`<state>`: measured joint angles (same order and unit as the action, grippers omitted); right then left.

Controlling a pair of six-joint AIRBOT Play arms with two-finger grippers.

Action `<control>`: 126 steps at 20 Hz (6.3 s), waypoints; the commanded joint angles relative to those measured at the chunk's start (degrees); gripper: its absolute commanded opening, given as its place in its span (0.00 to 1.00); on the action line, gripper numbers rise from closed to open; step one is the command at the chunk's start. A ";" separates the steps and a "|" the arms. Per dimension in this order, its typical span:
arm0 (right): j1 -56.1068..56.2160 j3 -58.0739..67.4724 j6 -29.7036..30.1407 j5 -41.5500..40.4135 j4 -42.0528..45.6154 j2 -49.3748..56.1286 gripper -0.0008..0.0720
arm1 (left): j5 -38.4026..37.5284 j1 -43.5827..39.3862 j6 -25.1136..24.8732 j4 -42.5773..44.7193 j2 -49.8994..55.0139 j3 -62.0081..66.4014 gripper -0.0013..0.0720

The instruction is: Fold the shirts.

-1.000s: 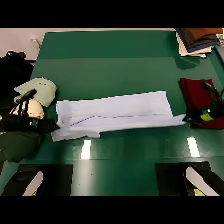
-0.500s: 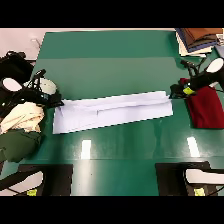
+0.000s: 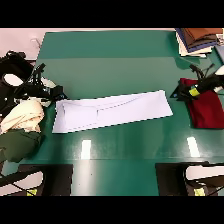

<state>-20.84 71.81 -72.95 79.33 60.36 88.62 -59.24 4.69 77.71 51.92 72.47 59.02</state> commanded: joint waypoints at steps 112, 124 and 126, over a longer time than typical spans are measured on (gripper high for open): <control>-19.30 6.71 -2.93 -15.78 0.72 -20.98 0.03 | 2.03 -29.83 9.22 11.32 5.86 34.71 0.05; -21.11 -7.80 -9.60 -12.81 3.39 -36.28 0.82 | 1.60 -29.83 8.83 11.28 5.86 34.71 0.05; -17.25 -7.80 -9.60 -12.13 0.31 -37.94 0.81 | 1.49 -29.83 8.87 11.28 5.86 34.71 0.05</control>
<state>-40.93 64.51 -82.00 66.39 65.41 53.49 -57.63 -25.15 86.56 63.22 78.30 93.73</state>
